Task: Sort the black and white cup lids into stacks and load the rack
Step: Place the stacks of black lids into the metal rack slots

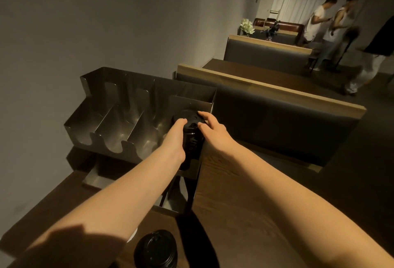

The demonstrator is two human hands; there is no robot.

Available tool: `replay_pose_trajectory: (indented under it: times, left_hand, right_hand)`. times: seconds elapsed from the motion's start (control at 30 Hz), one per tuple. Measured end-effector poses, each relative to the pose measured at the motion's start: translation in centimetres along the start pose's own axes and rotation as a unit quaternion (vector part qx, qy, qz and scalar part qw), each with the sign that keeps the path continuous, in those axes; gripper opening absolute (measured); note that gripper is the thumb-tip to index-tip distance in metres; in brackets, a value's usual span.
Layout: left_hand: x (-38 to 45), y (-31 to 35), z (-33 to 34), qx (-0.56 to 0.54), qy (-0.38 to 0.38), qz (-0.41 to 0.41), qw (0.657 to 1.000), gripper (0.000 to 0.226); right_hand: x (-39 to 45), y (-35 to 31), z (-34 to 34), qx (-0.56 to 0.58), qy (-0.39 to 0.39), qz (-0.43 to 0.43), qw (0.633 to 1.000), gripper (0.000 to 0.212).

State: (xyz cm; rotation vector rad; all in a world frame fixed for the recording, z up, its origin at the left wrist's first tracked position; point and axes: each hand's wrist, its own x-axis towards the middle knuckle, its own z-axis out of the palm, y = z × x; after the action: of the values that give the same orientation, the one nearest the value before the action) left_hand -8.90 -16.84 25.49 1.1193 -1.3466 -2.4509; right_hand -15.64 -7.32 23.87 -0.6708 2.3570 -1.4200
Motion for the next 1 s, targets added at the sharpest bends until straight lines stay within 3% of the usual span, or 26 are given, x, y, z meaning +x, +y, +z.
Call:
replay_pose_trajectory:
  times: [0.2, 0.37, 0.67, 0.83, 1.0]
  left_hand:
    - [1.1, -0.9, 1.2, -0.025, 0.052, -0.001, 0.998, 0.045]
    - [1.5, -2.3, 1.6, -0.029, 0.121, 0.007, 0.992, 0.053]
    - [2.1, -2.4, 1.8, 0.063, 0.124, -0.049, 0.989, 0.058]
    - [1.3, -0.4, 2.0, 0.101, 0.087, -0.093, 0.987, 0.045]
    - [-0.8, 1.2, 1.5, 0.155, 0.067, -0.080, 0.982, 0.012]
  right_hand:
    - [1.0, 1.0, 0.3, -0.064, 0.017, 0.022, 0.998, 0.058]
    - [0.4, 1.1, 0.6, -0.182, 0.035, -0.033, 0.982, 0.039]
    - [0.7, 2.2, 0.5, -0.324, 0.025, -0.095, 0.941, 0.038]
    - [1.1, 2.1, 0.5, -0.364, 0.024, -0.107, 0.925, 0.039]
    - [1.2, 3.0, 0.6, -0.396, -0.030, -0.095, 0.913, 0.041]
